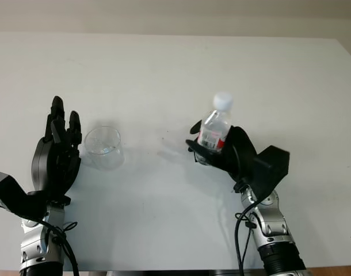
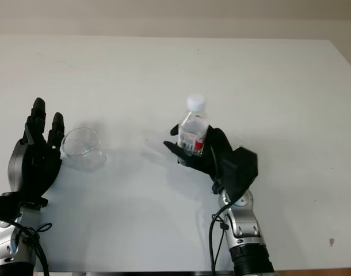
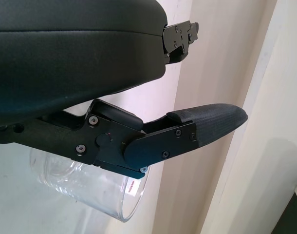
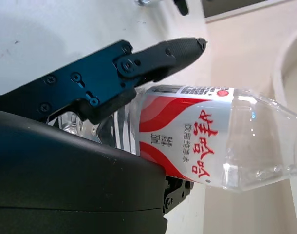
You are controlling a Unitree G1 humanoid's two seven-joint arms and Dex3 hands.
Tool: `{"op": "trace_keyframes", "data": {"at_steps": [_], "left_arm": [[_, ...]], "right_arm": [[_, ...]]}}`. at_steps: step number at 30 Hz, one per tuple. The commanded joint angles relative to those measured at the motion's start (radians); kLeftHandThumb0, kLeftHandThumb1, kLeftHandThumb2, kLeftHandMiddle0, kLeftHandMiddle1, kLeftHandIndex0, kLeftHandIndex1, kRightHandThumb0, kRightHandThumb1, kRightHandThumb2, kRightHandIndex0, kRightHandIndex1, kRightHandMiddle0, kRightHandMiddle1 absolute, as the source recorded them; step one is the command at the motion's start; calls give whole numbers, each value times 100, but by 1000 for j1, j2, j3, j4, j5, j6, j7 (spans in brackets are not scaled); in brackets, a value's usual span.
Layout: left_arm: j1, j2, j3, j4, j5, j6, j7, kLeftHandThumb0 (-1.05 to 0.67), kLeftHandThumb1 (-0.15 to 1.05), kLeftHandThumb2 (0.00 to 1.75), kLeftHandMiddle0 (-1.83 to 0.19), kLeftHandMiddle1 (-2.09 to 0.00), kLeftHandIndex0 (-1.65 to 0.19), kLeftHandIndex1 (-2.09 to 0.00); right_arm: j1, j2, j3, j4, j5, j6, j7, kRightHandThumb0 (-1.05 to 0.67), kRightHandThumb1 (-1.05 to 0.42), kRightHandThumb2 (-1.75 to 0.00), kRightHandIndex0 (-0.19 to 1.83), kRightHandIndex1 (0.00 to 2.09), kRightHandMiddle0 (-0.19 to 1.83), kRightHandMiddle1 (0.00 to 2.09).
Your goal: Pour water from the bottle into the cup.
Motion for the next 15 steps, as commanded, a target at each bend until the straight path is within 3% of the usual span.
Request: {"op": "trace_keyframes", "data": {"at_steps": [1, 4, 6, 7, 8, 10, 12, 15], "left_arm": [[17, 4, 4, 1, -4, 9, 1, -80, 105, 69, 19, 0, 19, 0], [17, 5, 5, 1, -6, 12, -5, -81, 105, 68, 19, 0, 19, 0], [19, 7, 7, -1, -6, 16, -6, -81, 105, 68, 19, 0, 19, 0], [20, 8, 7, -2, -7, 18, -6, -81, 105, 68, 19, 0, 19, 0], [21, 8, 8, -4, -7, 19, -6, -80, 105, 68, 19, 0, 19, 0], [21, 6, 9, -7, -9, 20, -5, -80, 105, 69, 19, 0, 19, 0], [20, 5, 9, -5, -10, 17, -6, -80, 105, 69, 19, 0, 19, 0], [19, 3, 7, -1, -7, 13, -7, -80, 105, 69, 19, 0, 19, 0]], "right_arm": [[61, 13, -13, 9, 25, 36, 2, -55, -105, -16, 13, 193, 4, 174], [90, 23, -34, -17, 56, 57, -3, -56, -105, -12, 13, 183, 1, 158], [109, 21, -43, -27, 60, 35, 0, -56, -105, -10, -3, 171, -10, 141], [119, 15, -46, -34, 64, 26, 9, -57, -105, -9, -8, 155, -14, 128], [124, 11, -48, -38, 66, 21, 17, -59, -105, -8, -11, 126, -16, 107], [134, -3, -51, -50, 72, 14, 42, -61, -104, -7, -11, 96, -16, 85], [143, -25, -48, -60, 54, -19, 63, -63, -102, -6, -4, 40, -12, 47], [154, -50, -39, -70, 11, -76, 68, -66, -100, -5, -2, 12, -9, 26]]}}
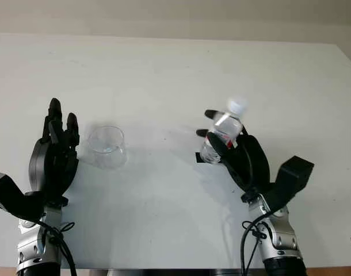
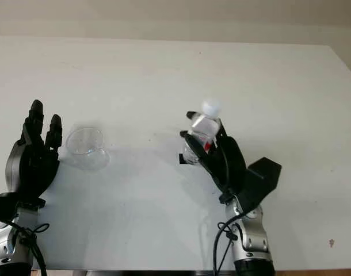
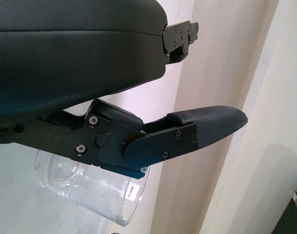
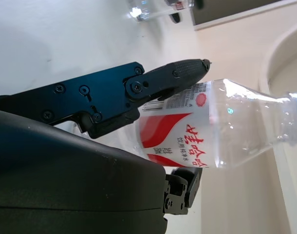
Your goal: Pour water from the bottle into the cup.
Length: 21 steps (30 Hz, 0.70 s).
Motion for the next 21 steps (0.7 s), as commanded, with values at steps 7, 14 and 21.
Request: {"op": "trace_keyframes", "data": {"at_steps": [7, 14, 21], "left_arm": [[14, -8, -8, 1, 7, -7, 1, -80, 105, 69, 19, 0, 19, 0], [17, -10, -5, 6, 3, -12, -7, -79, 105, 70, 19, 0, 19, 0], [8, -8, -4, 16, 4, -14, -7, -79, 105, 70, 19, 0, 19, 0]], "right_arm": [[48, -56, 26, 0, -95, -118, 6, -74, -97, -5, -7, 5, -10, 16], [34, -99, 56, 16, -178, -176, 1, -90, -98, -5, -19, 0, -19, 1], [-2, -121, 47, 42, -238, -251, -65, -93, -101, -6, -19, 0, -19, 0]]}}
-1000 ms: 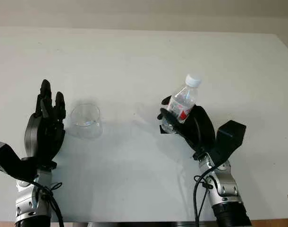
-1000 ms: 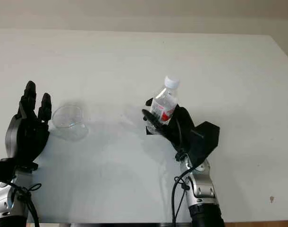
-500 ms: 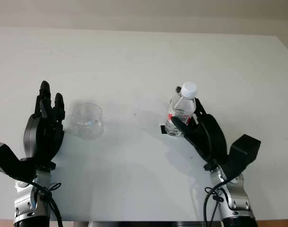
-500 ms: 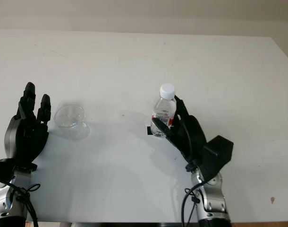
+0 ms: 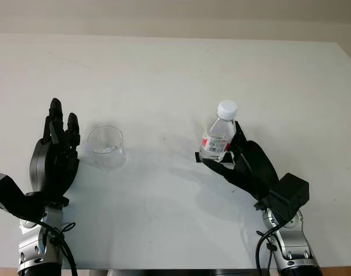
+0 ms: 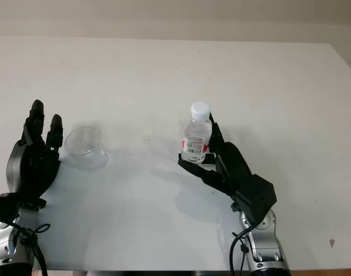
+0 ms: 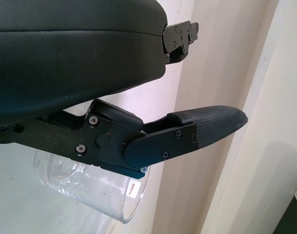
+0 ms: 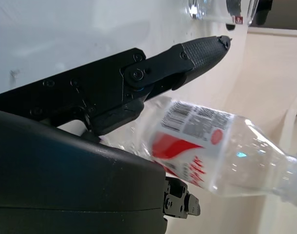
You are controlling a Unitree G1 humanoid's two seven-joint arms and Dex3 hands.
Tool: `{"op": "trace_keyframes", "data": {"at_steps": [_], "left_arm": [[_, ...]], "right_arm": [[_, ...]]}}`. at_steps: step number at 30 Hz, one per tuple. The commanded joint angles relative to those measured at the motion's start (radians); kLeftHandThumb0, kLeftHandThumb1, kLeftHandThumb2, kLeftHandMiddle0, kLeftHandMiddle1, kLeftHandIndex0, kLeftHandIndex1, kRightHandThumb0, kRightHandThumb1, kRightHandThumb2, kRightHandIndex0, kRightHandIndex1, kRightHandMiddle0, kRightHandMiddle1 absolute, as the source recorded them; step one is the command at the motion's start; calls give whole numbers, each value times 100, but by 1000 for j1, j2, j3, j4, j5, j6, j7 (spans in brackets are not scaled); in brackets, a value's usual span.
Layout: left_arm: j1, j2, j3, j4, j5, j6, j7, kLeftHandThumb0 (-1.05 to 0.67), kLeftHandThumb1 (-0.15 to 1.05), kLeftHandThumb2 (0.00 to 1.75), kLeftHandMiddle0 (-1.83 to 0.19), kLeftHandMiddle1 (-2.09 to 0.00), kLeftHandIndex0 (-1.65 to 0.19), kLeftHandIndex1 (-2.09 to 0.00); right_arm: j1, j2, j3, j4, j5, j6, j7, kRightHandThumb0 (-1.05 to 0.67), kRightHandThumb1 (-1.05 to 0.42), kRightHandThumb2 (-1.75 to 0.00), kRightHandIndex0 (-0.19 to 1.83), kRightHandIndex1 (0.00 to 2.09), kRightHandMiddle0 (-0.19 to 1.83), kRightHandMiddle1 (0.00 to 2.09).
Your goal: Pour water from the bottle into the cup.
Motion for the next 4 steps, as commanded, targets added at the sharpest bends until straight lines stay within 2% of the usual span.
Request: {"op": "trace_keyframes", "data": {"at_steps": [1, 4], "left_arm": [[6, -3, -2, 16, 0, -7, -6, -79, 105, 70, 19, 0, 19, 0], [1, -3, -7, 14, 9, -3, 5, -80, 105, 69, 19, 0, 19, 0]], "right_arm": [[-14, -12, -7, 13, -5, -24, -12, -93, -101, -6, -19, 0, -19, 0], [-28, -9, -10, 4, -3, -21, -35, -93, -101, -6, -19, 0, -19, 0]]}}
